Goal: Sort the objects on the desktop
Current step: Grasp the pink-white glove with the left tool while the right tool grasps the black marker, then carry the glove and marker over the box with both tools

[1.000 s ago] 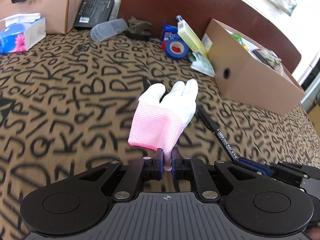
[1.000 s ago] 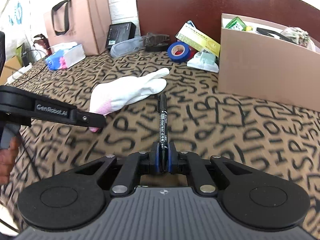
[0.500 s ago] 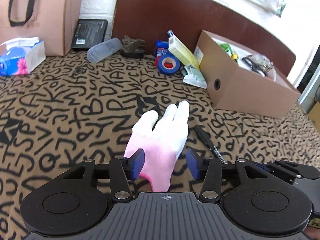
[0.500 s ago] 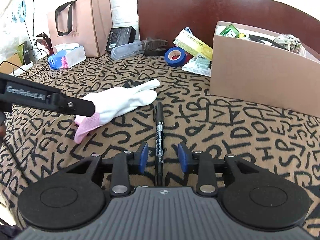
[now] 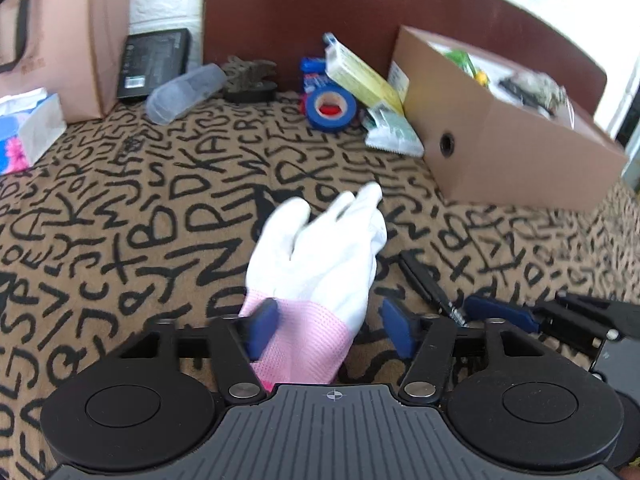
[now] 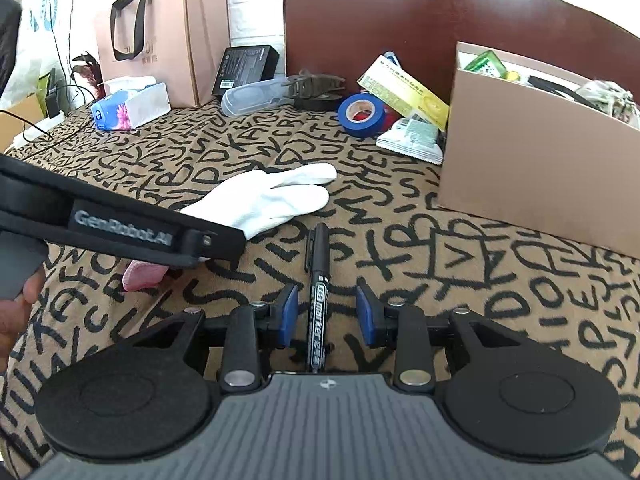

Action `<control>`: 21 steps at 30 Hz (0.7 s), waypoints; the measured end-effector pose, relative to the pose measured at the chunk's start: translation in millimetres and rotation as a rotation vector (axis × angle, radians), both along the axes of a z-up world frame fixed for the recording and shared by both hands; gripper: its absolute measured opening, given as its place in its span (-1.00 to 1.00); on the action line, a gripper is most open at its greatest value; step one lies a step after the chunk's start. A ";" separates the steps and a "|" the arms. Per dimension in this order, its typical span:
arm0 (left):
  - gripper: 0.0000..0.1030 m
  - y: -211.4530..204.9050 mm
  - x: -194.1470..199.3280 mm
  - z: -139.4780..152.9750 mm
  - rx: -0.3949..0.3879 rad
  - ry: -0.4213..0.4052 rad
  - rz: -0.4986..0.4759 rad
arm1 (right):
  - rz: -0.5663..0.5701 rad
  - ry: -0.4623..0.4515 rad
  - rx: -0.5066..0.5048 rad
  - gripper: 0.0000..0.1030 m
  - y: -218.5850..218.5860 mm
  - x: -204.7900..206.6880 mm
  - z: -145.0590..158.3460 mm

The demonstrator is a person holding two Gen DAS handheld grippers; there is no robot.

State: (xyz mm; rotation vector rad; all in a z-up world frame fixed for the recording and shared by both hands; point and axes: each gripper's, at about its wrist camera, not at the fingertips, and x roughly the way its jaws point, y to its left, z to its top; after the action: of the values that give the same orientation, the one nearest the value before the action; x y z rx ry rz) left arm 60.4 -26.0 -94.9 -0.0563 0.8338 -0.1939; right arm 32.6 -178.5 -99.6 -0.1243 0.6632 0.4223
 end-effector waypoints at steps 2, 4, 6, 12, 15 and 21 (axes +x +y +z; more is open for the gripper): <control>-0.35 -8.0 1.7 -2.6 0.063 0.003 -0.018 | 0.012 0.001 0.002 -0.52 -0.3 1.2 -0.9; -0.65 -14.1 1.0 -2.1 0.107 -0.006 -0.035 | 0.021 0.012 0.019 -0.78 -2.7 2.1 -0.7; -0.82 -15.3 0.8 0.8 0.095 -0.003 -0.036 | 0.024 0.024 0.042 -0.79 -5.9 2.4 0.4; -0.96 -28.3 -5.5 27.6 0.002 -0.051 -0.087 | 0.002 0.005 0.120 -0.79 -28.3 -6.0 15.2; -0.96 -44.5 -7.4 51.6 -0.036 -0.109 -0.137 | -0.016 -0.031 0.147 -0.79 -43.3 -9.1 28.6; -0.96 -84.0 1.1 107.4 -0.108 -0.241 -0.223 | -0.098 -0.149 0.197 -0.79 -84.6 -9.4 63.5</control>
State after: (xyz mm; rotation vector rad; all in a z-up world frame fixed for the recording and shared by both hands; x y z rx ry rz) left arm 61.5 -110.0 12.5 -0.0404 0.5875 -0.4471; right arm 23.3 -263.2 -36.0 0.0638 0.4764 0.3777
